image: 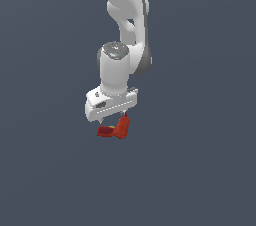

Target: Pick up the object and move it to a goal position.

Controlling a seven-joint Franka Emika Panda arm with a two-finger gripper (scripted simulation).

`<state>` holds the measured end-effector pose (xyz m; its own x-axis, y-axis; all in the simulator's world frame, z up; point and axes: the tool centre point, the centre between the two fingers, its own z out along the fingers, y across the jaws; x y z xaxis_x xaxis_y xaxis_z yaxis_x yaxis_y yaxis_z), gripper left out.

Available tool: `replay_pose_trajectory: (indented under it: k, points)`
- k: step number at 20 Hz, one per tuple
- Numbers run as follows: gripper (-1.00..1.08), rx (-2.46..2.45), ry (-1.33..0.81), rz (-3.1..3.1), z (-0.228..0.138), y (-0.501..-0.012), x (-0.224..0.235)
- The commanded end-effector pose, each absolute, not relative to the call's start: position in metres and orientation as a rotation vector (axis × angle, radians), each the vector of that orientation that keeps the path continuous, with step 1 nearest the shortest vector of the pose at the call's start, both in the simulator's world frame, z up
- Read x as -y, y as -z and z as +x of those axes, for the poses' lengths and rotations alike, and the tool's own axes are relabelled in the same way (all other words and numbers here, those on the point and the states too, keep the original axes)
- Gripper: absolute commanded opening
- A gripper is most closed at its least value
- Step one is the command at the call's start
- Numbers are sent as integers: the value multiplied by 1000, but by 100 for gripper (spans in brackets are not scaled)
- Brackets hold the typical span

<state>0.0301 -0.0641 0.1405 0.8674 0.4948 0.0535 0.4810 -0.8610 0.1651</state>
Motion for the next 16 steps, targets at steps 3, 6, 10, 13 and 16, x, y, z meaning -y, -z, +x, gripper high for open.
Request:
replay_pose_trajectory:
  k: [3, 6, 10, 13, 16]
  points:
    - [108, -954, -138, 2801, 33, -124, 78]
    - [108, -1079, -133, 2734, 34, -113, 87]
    - [108, -1243, -125, 2638, 35, -98, 98]
    - [108, -1362, -117, 2561, 35, -87, 105]
    - [108, -1472, -110, 2484, 35, -76, 112]
